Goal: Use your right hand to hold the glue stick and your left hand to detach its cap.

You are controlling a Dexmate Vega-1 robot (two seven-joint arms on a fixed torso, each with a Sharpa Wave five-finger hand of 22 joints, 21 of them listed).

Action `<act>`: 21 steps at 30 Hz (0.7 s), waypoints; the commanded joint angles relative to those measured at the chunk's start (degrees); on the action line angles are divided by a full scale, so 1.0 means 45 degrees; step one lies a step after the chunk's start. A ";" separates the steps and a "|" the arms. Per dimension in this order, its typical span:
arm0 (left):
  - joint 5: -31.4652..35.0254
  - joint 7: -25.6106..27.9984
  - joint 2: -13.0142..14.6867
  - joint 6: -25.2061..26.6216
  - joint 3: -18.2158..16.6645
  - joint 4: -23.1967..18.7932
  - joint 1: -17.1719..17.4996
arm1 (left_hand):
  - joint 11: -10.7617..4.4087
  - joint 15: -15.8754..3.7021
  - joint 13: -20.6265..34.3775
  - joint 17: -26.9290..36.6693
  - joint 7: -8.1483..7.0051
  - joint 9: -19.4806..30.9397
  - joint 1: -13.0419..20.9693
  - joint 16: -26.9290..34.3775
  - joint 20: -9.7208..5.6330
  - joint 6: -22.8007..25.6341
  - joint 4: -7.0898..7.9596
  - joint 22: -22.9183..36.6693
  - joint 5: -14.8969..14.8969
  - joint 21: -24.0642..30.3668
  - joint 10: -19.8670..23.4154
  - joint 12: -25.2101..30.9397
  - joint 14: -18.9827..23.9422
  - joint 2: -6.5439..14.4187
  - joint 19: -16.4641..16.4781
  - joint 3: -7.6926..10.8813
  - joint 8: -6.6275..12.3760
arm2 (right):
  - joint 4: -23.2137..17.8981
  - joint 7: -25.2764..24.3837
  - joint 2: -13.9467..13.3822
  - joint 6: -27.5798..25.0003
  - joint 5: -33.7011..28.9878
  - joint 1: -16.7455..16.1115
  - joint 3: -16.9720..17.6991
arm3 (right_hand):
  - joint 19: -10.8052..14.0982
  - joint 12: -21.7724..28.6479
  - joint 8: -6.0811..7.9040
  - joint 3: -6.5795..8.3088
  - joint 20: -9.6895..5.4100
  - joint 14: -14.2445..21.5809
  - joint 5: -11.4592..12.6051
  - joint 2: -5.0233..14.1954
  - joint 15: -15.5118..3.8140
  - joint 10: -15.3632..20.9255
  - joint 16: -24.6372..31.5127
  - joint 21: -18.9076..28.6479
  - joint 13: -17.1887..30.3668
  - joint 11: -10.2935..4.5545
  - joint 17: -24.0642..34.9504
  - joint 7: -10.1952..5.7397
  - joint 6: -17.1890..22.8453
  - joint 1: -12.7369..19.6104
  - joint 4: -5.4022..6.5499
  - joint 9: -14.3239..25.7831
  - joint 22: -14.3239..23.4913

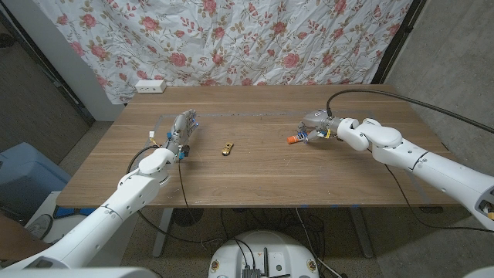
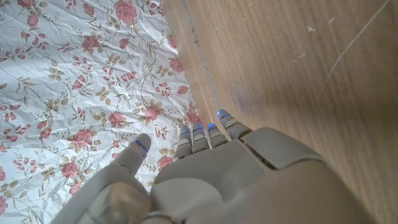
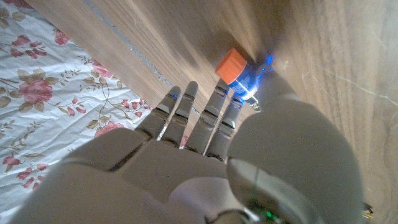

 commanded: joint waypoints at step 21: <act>0.0120 0.0058 -0.0109 -0.0314 0.0002 -0.0040 -0.0011 | 0.0004 -0.0064 0.0023 0.0021 0.0024 0.0068 -0.0005 -0.0005 0.0016 0.0161 0.0084 0.0077 0.0068 -0.0013 0.0150 -0.0035 0.0076 0.1026 0.0101 0.0026 0.0001 | -0.0479 0.0120 -0.0247 -0.0198 0.0441 -0.0222 0.0454 | 0.0150 -0.0059 0.0146 -0.0437 -0.0081 0.0515 -0.0163 0.0846 -0.1742 0.1016 0.0457 0.0018 0.0078 -0.0019 0.0167 -0.0009 0.0787 -0.0203 0.0122 -0.0094 0.0027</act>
